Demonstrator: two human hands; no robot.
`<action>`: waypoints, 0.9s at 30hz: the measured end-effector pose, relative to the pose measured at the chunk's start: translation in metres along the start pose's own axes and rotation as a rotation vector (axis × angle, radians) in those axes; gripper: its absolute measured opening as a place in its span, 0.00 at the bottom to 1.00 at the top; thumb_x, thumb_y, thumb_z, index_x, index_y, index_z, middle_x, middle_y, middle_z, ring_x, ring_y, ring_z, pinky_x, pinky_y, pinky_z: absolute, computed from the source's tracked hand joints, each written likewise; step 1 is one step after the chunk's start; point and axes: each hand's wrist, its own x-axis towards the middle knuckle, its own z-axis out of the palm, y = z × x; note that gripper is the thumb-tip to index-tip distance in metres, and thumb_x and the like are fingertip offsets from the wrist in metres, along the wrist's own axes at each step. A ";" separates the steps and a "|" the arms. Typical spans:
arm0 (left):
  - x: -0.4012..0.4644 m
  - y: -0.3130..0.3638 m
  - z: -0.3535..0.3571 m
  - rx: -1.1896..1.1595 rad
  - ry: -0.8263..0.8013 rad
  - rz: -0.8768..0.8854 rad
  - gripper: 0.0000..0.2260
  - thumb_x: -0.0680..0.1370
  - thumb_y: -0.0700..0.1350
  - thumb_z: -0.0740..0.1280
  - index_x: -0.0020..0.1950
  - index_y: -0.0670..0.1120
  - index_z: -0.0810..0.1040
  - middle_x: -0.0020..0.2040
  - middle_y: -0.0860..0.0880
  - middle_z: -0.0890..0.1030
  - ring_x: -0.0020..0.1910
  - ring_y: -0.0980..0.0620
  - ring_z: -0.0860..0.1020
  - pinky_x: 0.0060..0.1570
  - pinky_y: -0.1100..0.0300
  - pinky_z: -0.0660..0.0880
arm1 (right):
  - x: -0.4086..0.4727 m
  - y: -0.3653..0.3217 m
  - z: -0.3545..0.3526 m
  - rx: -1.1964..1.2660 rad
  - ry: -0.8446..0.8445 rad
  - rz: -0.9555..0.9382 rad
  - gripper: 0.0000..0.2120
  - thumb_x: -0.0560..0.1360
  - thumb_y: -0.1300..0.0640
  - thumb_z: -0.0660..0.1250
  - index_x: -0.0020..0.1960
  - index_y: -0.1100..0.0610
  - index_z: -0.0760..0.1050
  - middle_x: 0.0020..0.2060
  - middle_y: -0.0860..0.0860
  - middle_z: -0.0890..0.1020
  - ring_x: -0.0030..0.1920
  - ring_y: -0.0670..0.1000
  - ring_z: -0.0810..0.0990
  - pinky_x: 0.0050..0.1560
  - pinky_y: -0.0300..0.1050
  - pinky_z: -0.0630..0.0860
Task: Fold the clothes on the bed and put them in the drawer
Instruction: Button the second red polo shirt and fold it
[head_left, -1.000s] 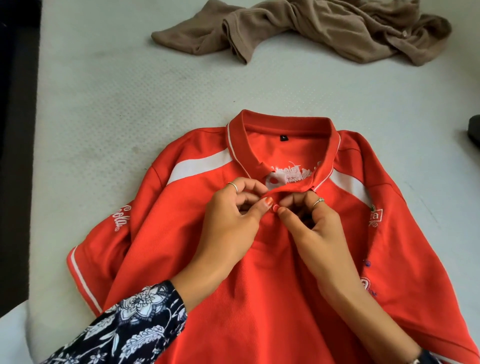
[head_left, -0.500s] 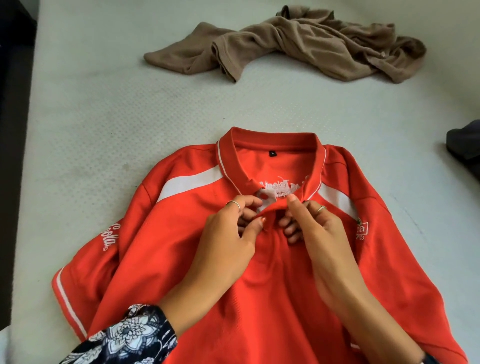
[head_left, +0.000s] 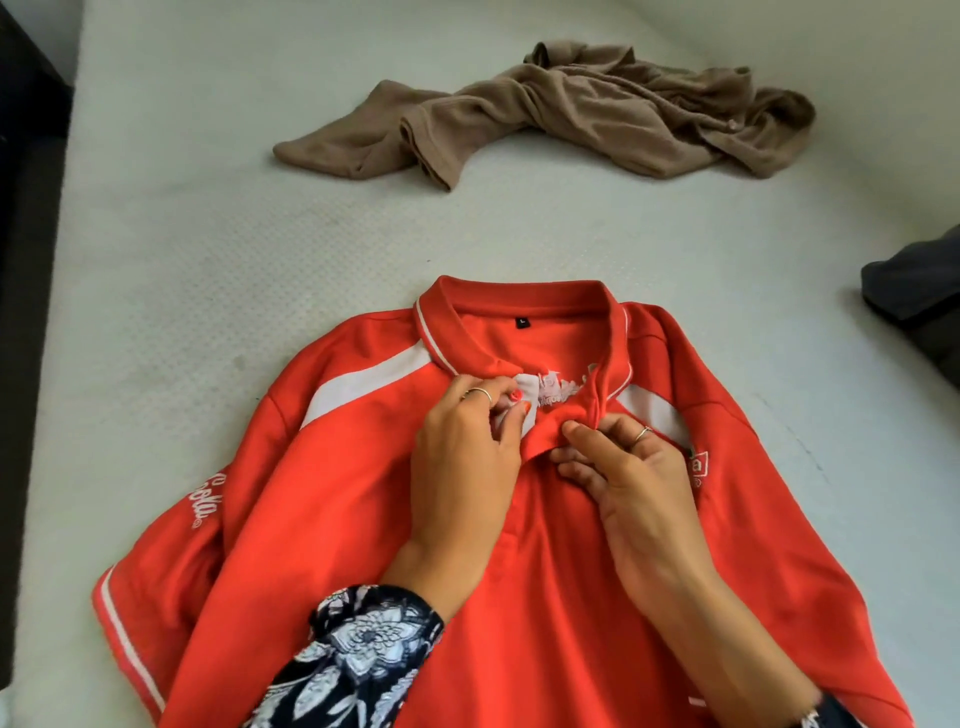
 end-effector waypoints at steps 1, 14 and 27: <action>0.000 0.002 0.003 0.037 0.002 0.007 0.08 0.74 0.42 0.71 0.53 0.46 0.83 0.44 0.52 0.80 0.36 0.51 0.78 0.38 0.54 0.77 | 0.000 0.000 0.000 -0.009 0.005 -0.006 0.04 0.74 0.69 0.67 0.46 0.64 0.73 0.30 0.54 0.80 0.31 0.48 0.79 0.36 0.35 0.77; 0.005 -0.009 0.007 -0.240 0.030 -0.059 0.07 0.73 0.35 0.70 0.43 0.47 0.79 0.38 0.54 0.80 0.31 0.55 0.75 0.34 0.66 0.72 | 0.006 0.031 0.038 -0.759 0.437 -0.523 0.05 0.69 0.48 0.72 0.41 0.46 0.76 0.35 0.45 0.80 0.34 0.44 0.78 0.39 0.43 0.71; 0.006 -0.010 0.002 -0.466 -0.134 -0.091 0.03 0.73 0.43 0.67 0.44 0.49 0.80 0.40 0.53 0.83 0.38 0.54 0.82 0.39 0.57 0.78 | 0.012 0.036 0.033 -0.702 0.392 -0.567 0.05 0.68 0.46 0.69 0.37 0.40 0.72 0.29 0.45 0.78 0.29 0.45 0.76 0.34 0.43 0.73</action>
